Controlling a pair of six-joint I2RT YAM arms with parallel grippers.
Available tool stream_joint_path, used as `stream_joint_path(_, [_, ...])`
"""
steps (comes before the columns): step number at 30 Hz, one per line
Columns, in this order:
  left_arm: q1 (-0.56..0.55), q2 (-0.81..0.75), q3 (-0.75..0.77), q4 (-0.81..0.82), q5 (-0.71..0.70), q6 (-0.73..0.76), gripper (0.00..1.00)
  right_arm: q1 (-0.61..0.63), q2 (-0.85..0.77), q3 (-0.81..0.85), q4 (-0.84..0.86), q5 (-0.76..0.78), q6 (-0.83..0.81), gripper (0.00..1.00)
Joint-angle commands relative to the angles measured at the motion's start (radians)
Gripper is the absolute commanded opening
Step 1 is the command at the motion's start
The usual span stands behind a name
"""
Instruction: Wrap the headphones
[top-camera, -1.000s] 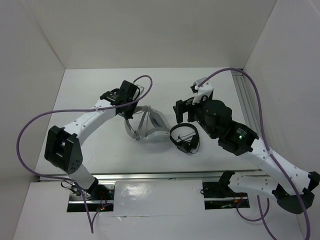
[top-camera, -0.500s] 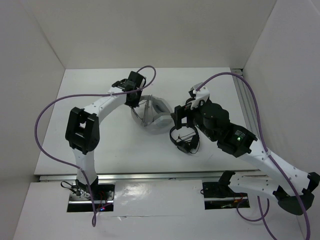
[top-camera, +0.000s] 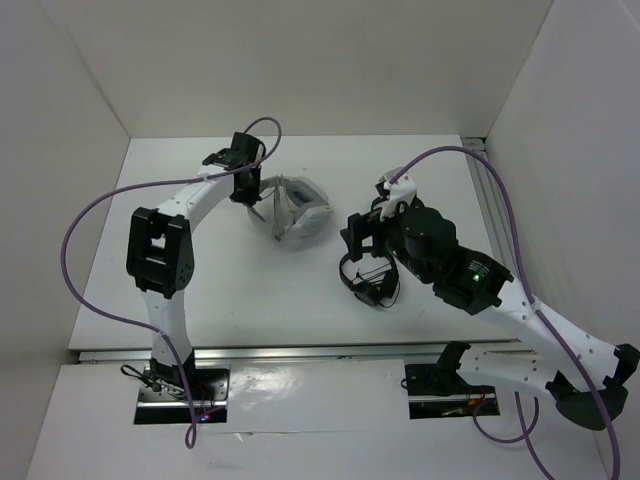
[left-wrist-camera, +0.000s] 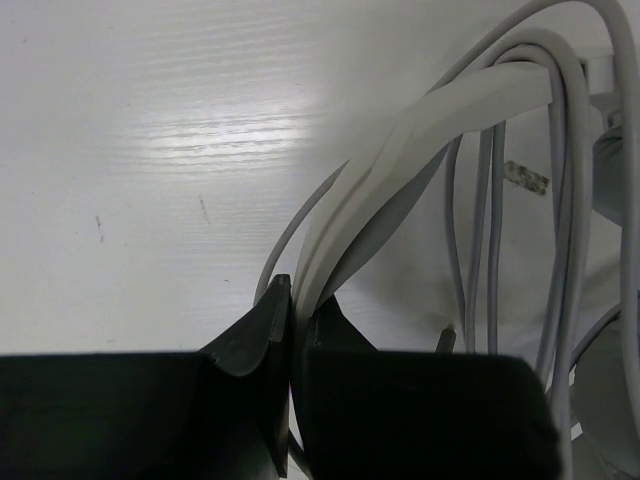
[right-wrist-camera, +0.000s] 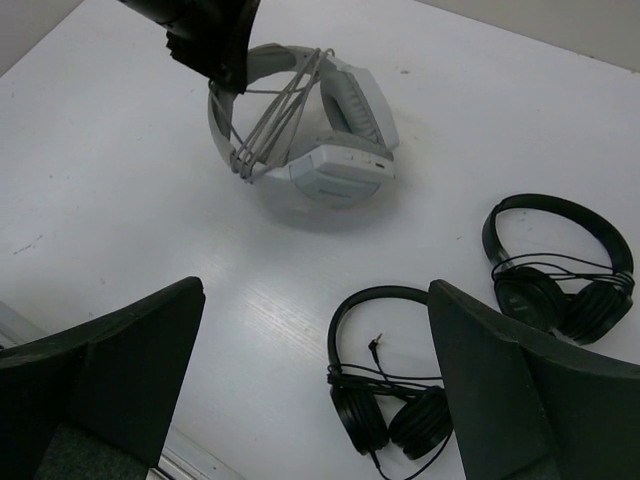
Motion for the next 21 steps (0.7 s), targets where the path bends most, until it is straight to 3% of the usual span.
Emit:
stream_joint_path(1, [0.099, -0.115, -0.026, 0.077, 0.038, -0.127, 0.0, 0.008, 0.006, -0.002, 0.003, -0.046, 0.023, 1.0])
stream_joint_path(9, [0.329, -0.149, -0.07, 0.098, -0.062, -0.29, 0.0, -0.002, 0.006, -0.052, 0.035, -0.131, 0.034, 1.0])
stream_joint_path(15, [0.467, -0.02, 0.043, 0.057, -0.088, -0.342, 0.0, -0.002, 0.006, -0.081, 0.068, -0.227, 0.067, 1.0])
stream_joint_path(21, [0.511, 0.118, 0.117, 0.037, -0.068, -0.322, 0.0, 0.031, 0.006, -0.114, 0.114, -0.257, 0.078, 1.0])
